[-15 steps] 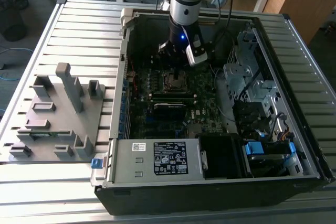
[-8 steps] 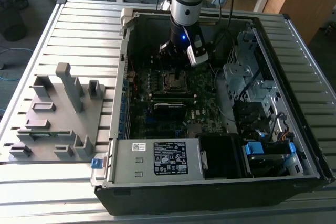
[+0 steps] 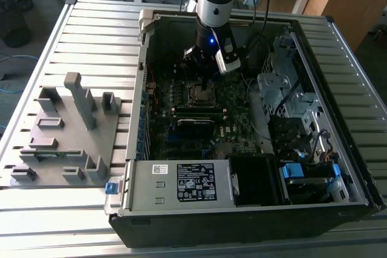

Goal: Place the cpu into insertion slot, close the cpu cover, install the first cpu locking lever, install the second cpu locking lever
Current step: 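Install the first cpu locking lever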

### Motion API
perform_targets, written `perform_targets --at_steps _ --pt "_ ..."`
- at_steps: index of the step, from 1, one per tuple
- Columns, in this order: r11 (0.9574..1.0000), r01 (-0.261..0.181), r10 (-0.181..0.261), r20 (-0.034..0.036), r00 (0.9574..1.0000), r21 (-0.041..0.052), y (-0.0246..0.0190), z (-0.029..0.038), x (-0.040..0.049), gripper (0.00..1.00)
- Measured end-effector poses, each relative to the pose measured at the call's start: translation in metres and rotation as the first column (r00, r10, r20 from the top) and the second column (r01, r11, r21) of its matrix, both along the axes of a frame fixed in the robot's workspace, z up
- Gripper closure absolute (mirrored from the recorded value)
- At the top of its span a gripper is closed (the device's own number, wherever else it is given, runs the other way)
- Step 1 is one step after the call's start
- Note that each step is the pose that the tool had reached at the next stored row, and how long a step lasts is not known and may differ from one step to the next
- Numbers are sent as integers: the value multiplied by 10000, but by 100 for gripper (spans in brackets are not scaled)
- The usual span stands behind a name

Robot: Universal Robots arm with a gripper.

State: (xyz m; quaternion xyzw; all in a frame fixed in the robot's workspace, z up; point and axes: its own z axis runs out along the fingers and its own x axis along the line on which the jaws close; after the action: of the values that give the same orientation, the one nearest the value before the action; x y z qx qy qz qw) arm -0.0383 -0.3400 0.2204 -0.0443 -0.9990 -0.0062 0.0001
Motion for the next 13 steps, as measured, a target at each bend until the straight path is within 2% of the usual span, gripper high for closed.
perform_targets --at_steps 13 --pt "10000 0 0 0 10000 -1 0 15 -19 90"
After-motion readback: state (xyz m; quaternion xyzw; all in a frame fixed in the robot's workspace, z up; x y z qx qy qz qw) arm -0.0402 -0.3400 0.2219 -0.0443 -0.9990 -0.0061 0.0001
